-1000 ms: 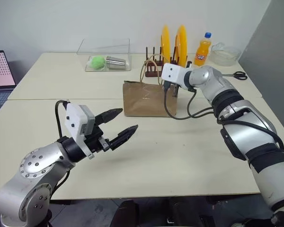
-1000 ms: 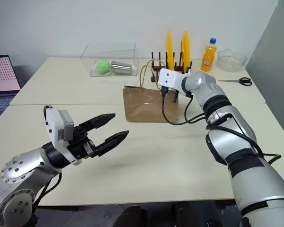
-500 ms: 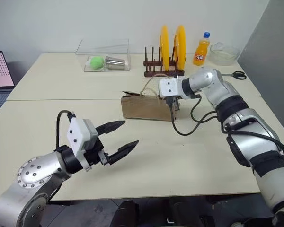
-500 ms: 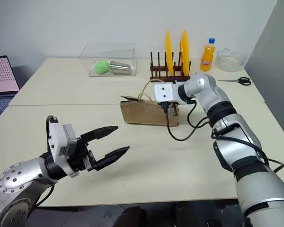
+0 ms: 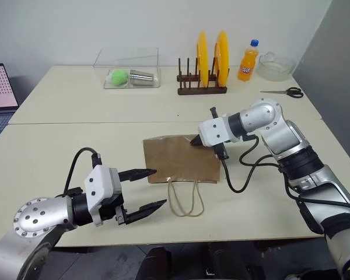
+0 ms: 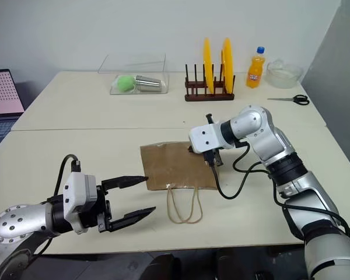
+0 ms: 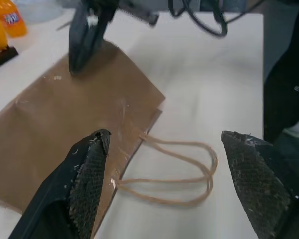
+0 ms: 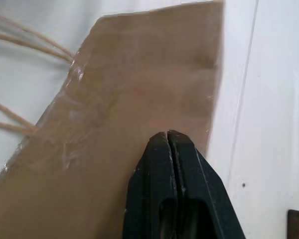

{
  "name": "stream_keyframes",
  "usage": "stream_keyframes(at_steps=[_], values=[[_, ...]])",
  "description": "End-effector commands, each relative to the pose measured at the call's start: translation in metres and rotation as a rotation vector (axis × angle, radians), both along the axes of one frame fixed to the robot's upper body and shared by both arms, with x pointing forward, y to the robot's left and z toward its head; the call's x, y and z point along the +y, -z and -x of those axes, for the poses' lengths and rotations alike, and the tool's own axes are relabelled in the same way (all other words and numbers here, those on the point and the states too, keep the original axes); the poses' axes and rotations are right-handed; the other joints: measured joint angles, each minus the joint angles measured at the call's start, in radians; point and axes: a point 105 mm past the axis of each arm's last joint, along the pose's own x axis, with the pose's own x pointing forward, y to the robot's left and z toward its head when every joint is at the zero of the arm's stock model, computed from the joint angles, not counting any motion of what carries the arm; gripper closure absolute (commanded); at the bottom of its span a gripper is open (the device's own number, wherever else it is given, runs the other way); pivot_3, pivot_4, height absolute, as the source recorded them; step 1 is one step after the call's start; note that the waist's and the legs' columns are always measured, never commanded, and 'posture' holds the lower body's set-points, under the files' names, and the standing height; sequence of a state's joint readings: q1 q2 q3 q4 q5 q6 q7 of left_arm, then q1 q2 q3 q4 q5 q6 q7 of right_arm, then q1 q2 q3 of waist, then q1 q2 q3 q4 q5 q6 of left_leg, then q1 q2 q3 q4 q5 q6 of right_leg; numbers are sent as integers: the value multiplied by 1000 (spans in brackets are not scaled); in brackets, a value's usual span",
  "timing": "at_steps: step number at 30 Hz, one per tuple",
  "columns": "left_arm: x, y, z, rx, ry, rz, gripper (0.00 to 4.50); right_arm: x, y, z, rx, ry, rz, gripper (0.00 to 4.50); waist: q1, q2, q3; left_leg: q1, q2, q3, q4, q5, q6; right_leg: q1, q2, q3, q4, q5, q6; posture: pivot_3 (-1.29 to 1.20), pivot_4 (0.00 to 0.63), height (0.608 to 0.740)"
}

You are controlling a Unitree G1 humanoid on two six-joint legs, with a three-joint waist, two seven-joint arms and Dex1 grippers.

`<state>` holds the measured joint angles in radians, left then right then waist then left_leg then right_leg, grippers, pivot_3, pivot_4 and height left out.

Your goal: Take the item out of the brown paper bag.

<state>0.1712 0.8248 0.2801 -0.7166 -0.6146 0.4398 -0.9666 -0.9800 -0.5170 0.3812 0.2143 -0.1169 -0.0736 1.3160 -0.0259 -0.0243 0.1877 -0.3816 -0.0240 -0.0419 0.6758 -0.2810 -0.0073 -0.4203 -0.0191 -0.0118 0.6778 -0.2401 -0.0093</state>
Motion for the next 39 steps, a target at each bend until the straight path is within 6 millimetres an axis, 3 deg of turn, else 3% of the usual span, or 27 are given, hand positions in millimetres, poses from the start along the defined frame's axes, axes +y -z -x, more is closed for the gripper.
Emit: stream_keyframes(at_steps=[1, 2, 3, 5, 10, 13, 20, 23, 39], values=[[4, -11, -12, -115, 38, -84, 716, -13, -26, 16, 14, 13, -159, 4460, 7, 0, 0, 0, 0, 0, 0, 0, 0, 0, 0, 0, 0, 0, 0, 0, 150, 740], [4, -10, -16, -151, 82, -142, 450, -20, -25, 24, 64, 41, -216, 4500, 15, 0, 0, -1, 0, -1, 0, 0, 0, 1, 0, -1, -1, 0, 0, 0, 150, 740], [3, -9, -20, -184, 117, -184, 349, -27, -21, 33, 117, 64, -256, 4129, 26, -1, 0, -1, 0, -2, 0, 0, 0, 1, 0, -2, -2, 0, 0, 0, 150, 740], [2, -8, -24, -227, 167, -229, 72, -33, -15, 45, 181, 99, -294, 4129, 28, 0, 0, -1, 0, -3, 0, 0, 0, 2, 0, -3, -4, 0, 0, 0, 150, 740], [-12, -3, -42, -369, 313, -303, 0, -48, 20, 82, 333, 270, -388, 4121, 31, 1, 0, -3, 0, -2, -1, 0, 0, 1, 0, -2, -5, 0, 0, 0, 150, 740], [-17, 5, -47, -401, 405, -342, 0, -49, 36, 101, 389, 358, -437, 3255, 25, 2, 0, -3, 0, -1, -2, 0, 0, 0, 0, -1, -5, -3, 5, 0, 150, 740], [-27, 18, -57, -474, 564, -405, 0, -52, 55, 123, 418, 464, -417, 795, 24, 1, 1, -2, 1, 0, -1, 0, 0, 1, 0, -1, -5, -3, 7, 0, 150, 740], [-34, 26, -61, -510, 620, -431, 0, -51, 61, 132, 442, 467, -387, 795, 25, 1, 0, -2, 1, 1, -1, 0, 0, 1, 0, -1, -6, -3, 7, 0, 150, 740], [-63, 74, -72, -597, 777, -508, 0, -56, 54, 139, 437, 548, -405, 795, 25, 0, 0, -2, 0, 0, 0, 0, 1, 1, 1, -2, -5, -3, 8, 0, 150, 740]])
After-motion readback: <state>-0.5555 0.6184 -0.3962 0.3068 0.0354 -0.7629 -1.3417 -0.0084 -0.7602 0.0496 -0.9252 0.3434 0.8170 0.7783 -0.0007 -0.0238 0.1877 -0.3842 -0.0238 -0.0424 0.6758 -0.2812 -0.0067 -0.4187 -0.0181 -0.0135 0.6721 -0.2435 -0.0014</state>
